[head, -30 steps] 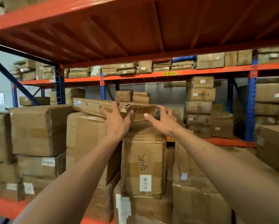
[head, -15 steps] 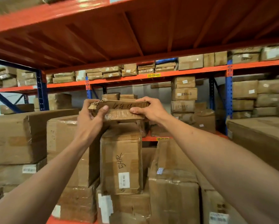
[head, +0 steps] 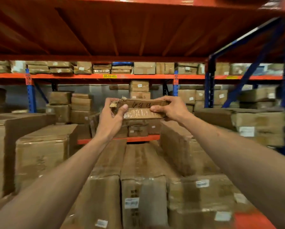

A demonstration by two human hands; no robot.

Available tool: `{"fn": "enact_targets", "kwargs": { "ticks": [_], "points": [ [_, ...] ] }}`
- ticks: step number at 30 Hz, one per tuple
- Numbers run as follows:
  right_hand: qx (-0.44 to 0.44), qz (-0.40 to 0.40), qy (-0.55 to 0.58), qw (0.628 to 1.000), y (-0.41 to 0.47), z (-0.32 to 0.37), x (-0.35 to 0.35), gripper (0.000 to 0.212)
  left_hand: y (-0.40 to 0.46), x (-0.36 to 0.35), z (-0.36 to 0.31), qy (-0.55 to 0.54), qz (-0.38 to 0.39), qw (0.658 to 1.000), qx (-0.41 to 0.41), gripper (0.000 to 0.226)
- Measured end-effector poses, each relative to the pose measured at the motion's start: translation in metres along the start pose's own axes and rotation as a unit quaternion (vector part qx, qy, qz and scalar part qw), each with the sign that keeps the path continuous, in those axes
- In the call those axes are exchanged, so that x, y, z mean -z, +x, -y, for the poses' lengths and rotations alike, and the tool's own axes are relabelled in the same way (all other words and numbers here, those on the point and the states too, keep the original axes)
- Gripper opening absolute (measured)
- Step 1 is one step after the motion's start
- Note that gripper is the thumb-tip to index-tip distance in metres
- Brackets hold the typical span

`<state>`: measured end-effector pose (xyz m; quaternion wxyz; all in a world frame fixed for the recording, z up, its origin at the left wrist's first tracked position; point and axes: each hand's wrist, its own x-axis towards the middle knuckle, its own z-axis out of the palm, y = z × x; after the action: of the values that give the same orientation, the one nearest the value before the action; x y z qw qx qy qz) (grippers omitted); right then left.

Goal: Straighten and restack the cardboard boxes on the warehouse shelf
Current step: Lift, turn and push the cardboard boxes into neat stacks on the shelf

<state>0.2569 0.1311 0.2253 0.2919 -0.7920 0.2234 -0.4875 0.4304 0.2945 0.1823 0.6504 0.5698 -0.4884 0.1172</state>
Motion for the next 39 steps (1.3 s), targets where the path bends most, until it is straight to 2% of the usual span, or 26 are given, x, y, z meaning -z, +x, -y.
{"fn": "enact_targets", "kwargs": {
  "ticks": [3, 6, 9, 13, 17, 19, 21, 24, 27, 29, 31, 33, 34, 35, 37, 39],
  "points": [
    [-0.017, -0.029, -0.037, 0.999, -0.018, -0.029, 0.056, 0.033, -0.018, -0.06, -0.016, -0.028, 0.029, 0.999, 0.004, 0.034],
    [-0.037, -0.042, -0.068, 0.996, -0.033, -0.057, 0.111, 0.043, -0.038, -0.121, -0.027, -0.071, 0.088, 0.992, 0.053, 0.051],
    [-0.066, -0.057, -0.08, 0.993, -0.053, -0.087, 0.16, 0.051, -0.064, -0.18, -0.039, -0.062, 0.161, 0.981, 0.085, 0.064],
    [-0.083, -0.091, -0.083, 0.989, -0.077, -0.126, 0.192, 0.053, -0.081, -0.232, -0.05, -0.051, 0.185, 0.98, 0.044, 0.048],
    [-0.074, -0.086, -0.175, 0.978, -0.059, -0.138, 0.188, 0.051, -0.073, -0.244, -0.04, -0.017, 0.169, 0.985, 0.037, 0.051],
    [-0.087, -0.077, -0.235, 0.965, -0.05, -0.14, 0.185, 0.055, -0.069, -0.246, -0.039, 0.0, 0.172, 0.984, 0.053, 0.061],
    [-0.105, -0.077, -0.238, 0.962, -0.043, -0.14, 0.184, 0.057, -0.063, -0.247, -0.038, 0.004, 0.18, 0.981, 0.076, 0.066],
    [-0.101, -0.071, -0.253, 0.96, -0.039, -0.142, 0.175, 0.056, -0.053, -0.239, -0.037, -0.008, 0.216, 0.97, 0.114, 0.069],
    [-0.099, -0.063, -0.281, 0.953, -0.04, -0.144, 0.169, 0.056, -0.054, -0.225, -0.039, -0.016, 0.235, 0.962, 0.137, 0.057],
    [-0.109, -0.046, -0.338, 0.934, -0.038, -0.137, 0.165, 0.058, -0.058, -0.21, -0.041, -0.004, 0.27, 0.952, 0.143, 0.063],
    [-0.117, -0.03, -0.384, 0.915, -0.028, -0.132, 0.156, 0.07, -0.061, -0.187, -0.035, 0.02, 0.3, 0.944, 0.136, 0.075],
    [-0.071, -0.025, -0.403, 0.912, -0.013, -0.127, 0.138, 0.081, -0.062, -0.158, -0.017, 0.054, 0.272, 0.952, 0.131, 0.085],
    [-0.032, -0.034, -0.416, 0.908, -0.011, -0.112, 0.122, 0.082, -0.06, -0.14, -0.005, 0.095, 0.225, 0.963, 0.116, 0.087],
    [0.016, -0.051, -0.429, 0.902, -0.015, -0.089, 0.1, 0.08, -0.059, -0.12, 0.008, 0.157, 0.156, 0.971, 0.086, 0.087],
    [0.124, -0.086, -0.464, 0.873, -0.024, -0.047, 0.052, 0.075, -0.059, -0.072, 0.034, 0.268, 0.012, 0.962, 0.05, 0.09],
    [0.193, -0.045, -0.467, 0.862, -0.036, -0.007, -0.004, 0.077, -0.06, -0.017, 0.059, 0.318, -0.084, 0.941, 0.081, 0.1]
  ]
}}
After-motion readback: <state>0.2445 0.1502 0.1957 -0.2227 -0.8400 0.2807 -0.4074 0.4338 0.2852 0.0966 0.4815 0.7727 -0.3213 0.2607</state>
